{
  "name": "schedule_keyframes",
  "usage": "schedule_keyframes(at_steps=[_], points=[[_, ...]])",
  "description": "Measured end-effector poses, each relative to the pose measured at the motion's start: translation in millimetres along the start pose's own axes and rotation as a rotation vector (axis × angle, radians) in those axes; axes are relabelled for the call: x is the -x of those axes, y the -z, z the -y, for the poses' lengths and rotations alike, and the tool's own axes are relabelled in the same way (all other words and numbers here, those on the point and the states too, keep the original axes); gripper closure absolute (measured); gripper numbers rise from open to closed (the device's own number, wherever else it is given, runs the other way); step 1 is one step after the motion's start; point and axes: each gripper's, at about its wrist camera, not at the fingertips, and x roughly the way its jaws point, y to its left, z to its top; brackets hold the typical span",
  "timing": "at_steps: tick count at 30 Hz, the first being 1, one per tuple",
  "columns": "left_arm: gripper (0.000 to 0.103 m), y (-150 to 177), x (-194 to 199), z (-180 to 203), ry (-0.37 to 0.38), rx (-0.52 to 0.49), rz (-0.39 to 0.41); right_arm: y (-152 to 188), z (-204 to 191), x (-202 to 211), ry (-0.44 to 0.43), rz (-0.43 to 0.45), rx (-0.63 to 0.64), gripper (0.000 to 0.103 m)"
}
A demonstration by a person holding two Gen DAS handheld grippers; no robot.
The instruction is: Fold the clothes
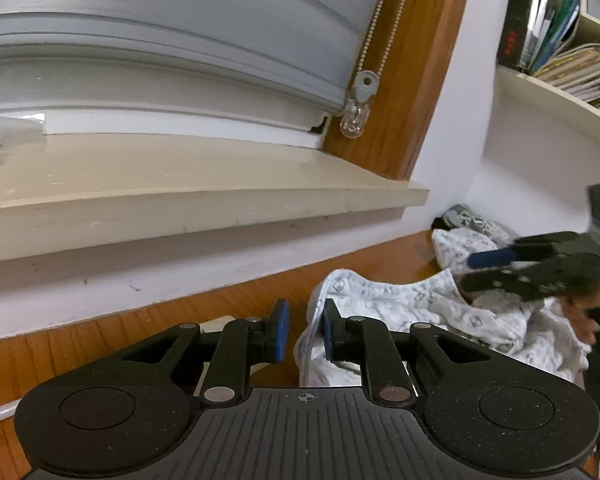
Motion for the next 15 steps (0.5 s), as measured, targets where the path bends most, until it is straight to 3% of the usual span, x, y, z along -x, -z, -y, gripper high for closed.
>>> schedule_keyframes(at_steps=[4, 7, 12, 15], points=[[0.085, 0.2, 1.0, -1.9, -0.011, 0.011, -0.008, 0.9, 8.4, -9.7, -0.016, -0.013, -0.069, 0.049], [0.085, -0.3, 1.2, -3.2, -0.022, 0.019, -0.011, 1.2, -1.5, -6.2, 0.017, 0.011, -0.028, 0.049], [0.085, -0.7, 3.0, -2.5, -0.035, 0.018, -0.009, -4.2, -25.8, -0.1, -0.032, 0.039, 0.042, 0.049], [0.066, -0.8, 5.4, -3.6, -0.051, 0.026, -0.002, -5.3, -43.5, -1.5, -0.092, 0.026, 0.084, 0.049]])
